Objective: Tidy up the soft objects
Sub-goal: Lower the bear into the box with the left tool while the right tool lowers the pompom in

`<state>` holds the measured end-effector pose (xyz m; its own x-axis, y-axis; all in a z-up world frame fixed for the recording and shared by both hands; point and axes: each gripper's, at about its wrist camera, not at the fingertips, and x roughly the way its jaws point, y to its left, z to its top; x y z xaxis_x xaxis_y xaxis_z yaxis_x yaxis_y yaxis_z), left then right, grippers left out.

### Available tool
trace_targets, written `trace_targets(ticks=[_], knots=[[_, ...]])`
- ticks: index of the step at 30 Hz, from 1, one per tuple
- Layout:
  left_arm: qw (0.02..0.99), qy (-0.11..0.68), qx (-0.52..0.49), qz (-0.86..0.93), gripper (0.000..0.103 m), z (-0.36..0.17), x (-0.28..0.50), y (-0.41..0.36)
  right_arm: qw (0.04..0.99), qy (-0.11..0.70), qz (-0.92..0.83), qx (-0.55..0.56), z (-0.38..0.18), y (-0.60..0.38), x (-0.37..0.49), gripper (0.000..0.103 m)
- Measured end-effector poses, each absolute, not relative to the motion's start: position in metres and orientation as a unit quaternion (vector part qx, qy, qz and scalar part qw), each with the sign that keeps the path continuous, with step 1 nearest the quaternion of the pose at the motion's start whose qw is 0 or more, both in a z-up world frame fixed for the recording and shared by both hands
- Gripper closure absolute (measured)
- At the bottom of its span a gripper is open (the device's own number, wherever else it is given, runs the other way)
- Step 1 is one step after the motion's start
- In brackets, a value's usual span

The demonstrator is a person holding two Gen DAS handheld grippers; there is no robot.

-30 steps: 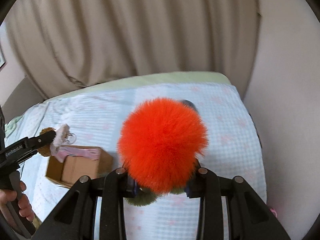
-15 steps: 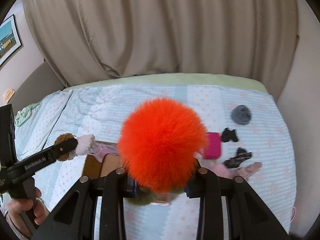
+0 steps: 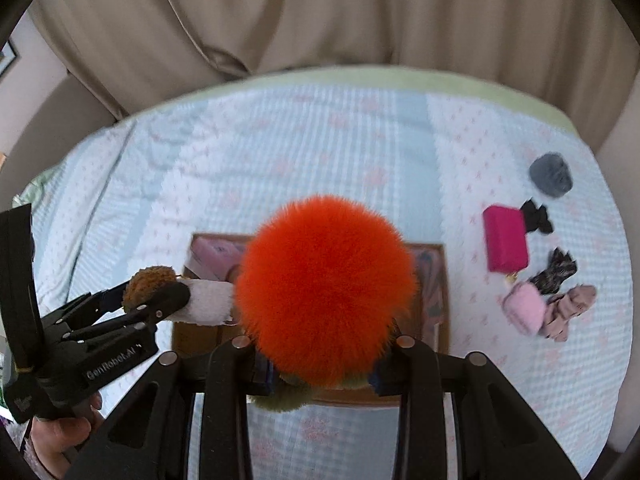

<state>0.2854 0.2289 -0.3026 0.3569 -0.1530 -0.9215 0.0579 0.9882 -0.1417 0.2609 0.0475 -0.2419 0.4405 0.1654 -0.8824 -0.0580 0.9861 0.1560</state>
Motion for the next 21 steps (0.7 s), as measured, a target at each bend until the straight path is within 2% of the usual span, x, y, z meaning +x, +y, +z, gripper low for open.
trace_targets(ticks=[12,16,17,18,19,20,21], knots=[[0.769,0.628,0.064,-0.098,0.046,-0.395,0.317,0.192,0.766,0.639,0.036,0.065,-0.349,0.048,0.309,0.073],[0.76,0.634,0.093,-0.108,0.046,-0.409,0.322,0.183,0.748,0.659,0.029,0.072,-0.375,0.042,0.32,0.073],[0.759,0.635,0.093,-0.114,0.044,-0.409,0.323,0.182,0.745,0.662,0.029,0.073,-0.379,0.042,0.323,0.073],[0.757,0.635,0.096,-0.118,0.031,-0.409,0.324,0.179,0.742,0.665,0.03,0.074,-0.382,0.041,0.325,0.072],[0.758,0.633,0.104,-0.119,0.024,-0.408,0.325,0.177,0.741,0.667,0.029,0.073,-0.384,0.04,0.327,0.07],[0.759,0.63,0.114,-0.118,0.006,-0.407,0.324,0.175,0.74,0.668,0.027,0.071,-0.385,0.04,0.328,0.054],[0.761,0.626,0.131,-0.111,0.0,-0.405,0.323,0.173,0.742,0.667,0.021,0.064,-0.386,0.039,0.33,0.027]])
